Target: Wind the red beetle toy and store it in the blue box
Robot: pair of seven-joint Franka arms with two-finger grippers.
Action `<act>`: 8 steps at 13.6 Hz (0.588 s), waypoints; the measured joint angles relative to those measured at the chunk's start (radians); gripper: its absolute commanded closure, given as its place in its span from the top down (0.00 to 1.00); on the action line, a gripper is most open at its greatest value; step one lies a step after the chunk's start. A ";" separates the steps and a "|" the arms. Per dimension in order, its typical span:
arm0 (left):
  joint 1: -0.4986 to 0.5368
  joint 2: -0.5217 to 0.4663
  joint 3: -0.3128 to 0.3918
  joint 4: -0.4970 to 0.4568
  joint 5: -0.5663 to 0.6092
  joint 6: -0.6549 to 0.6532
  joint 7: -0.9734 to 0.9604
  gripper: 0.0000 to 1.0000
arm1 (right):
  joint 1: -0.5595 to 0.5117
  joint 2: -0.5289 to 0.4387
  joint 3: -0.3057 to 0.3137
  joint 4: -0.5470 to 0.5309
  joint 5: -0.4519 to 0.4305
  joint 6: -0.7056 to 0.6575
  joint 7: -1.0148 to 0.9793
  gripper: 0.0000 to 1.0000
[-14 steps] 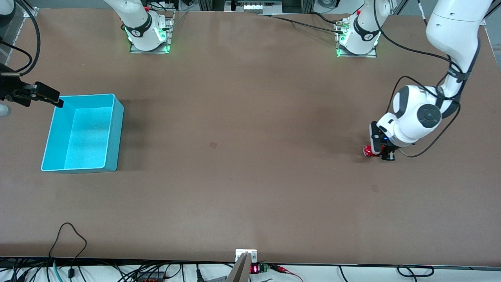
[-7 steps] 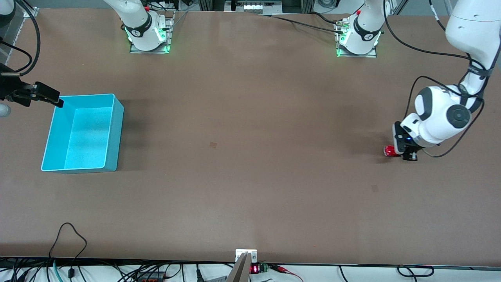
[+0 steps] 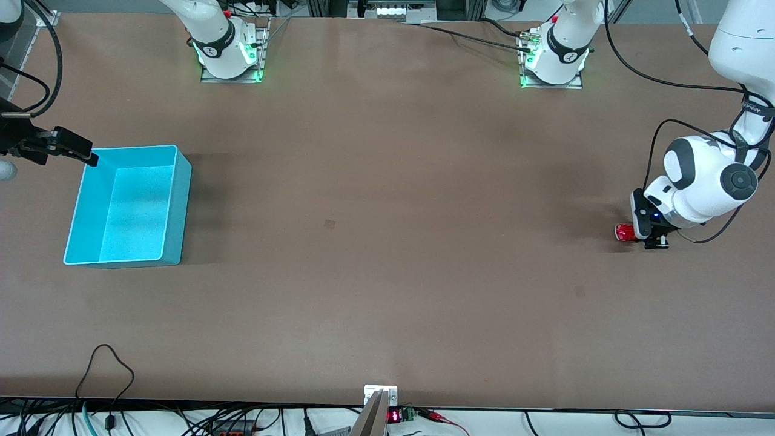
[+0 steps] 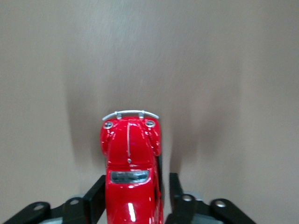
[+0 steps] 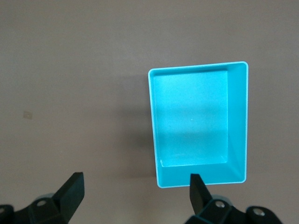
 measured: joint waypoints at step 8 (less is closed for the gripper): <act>-0.002 -0.154 -0.130 0.291 -0.068 -0.445 -0.008 1.00 | 0.000 0.000 0.000 0.000 0.000 0.000 0.000 1.00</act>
